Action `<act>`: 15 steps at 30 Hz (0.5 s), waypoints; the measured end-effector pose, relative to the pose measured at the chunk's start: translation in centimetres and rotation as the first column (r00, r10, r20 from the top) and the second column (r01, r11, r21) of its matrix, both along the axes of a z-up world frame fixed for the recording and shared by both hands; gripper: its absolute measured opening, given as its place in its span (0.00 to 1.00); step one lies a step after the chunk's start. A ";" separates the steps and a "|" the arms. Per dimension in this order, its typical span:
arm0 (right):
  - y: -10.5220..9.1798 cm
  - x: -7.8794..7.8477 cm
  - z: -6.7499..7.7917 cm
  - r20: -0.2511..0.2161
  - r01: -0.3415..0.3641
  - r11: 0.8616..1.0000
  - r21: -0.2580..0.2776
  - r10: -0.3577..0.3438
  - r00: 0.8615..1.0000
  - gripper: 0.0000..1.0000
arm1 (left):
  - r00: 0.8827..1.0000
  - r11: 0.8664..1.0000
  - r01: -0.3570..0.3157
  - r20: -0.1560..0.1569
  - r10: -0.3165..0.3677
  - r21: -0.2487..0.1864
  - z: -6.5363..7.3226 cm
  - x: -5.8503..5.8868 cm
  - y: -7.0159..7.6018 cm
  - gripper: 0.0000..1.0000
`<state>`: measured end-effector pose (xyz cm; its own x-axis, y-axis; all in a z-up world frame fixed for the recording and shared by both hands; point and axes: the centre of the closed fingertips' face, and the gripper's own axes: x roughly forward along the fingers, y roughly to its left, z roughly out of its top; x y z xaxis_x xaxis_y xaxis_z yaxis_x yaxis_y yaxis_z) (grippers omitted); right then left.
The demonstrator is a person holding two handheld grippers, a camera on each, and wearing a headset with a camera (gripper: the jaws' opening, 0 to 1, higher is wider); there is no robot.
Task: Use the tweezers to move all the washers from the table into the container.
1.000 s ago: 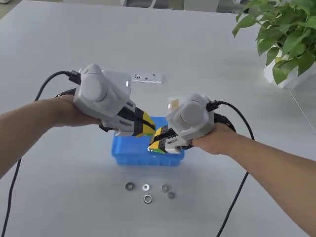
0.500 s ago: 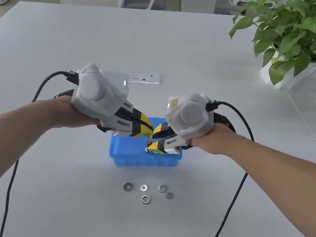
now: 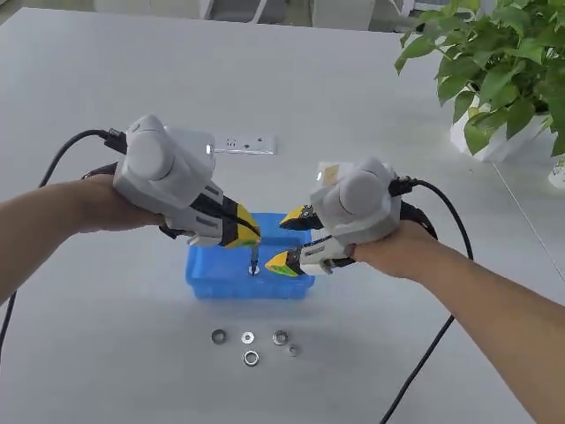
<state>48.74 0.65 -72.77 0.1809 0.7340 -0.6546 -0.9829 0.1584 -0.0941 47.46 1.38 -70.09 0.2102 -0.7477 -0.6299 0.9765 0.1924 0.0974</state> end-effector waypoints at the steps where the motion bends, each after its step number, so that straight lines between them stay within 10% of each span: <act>1: -0.3 0.0 0.2 -0.004 0.021 1.000 0.010 -0.021 1.000 0.51 | 1.000 1.000 -0.005 -0.003 0.005 -0.002 0.0 0.0 0.0 0.05; 15: -4.2 -0.9 2.2 0.027 0.145 0.987 0.066 -0.147 0.989 0.70 | 1.000 1.000 -0.017 -0.001 0.017 -0.015 0.5 0.1 -0.2 0.05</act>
